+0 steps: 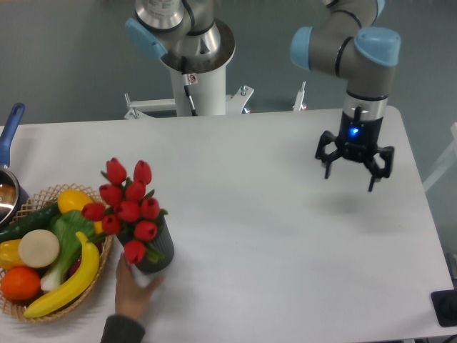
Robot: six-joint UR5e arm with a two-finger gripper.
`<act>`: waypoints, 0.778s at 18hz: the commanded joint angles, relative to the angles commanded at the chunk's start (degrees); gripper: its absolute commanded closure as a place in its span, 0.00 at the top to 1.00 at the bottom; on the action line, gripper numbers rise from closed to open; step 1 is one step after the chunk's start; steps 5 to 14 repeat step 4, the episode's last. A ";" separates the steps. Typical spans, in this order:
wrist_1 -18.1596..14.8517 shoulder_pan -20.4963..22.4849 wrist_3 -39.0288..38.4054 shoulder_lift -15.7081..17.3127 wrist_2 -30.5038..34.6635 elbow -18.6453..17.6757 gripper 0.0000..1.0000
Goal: Insert the flowers into the vase
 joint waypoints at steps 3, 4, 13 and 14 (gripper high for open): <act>-0.35 -2.38 -0.17 0.00 3.08 -0.17 1.00; -0.35 -2.56 -0.35 0.00 3.79 -0.26 1.00; -0.35 -2.56 -0.35 0.00 3.79 -0.26 1.00; -0.35 -2.56 -0.35 0.00 3.79 -0.26 1.00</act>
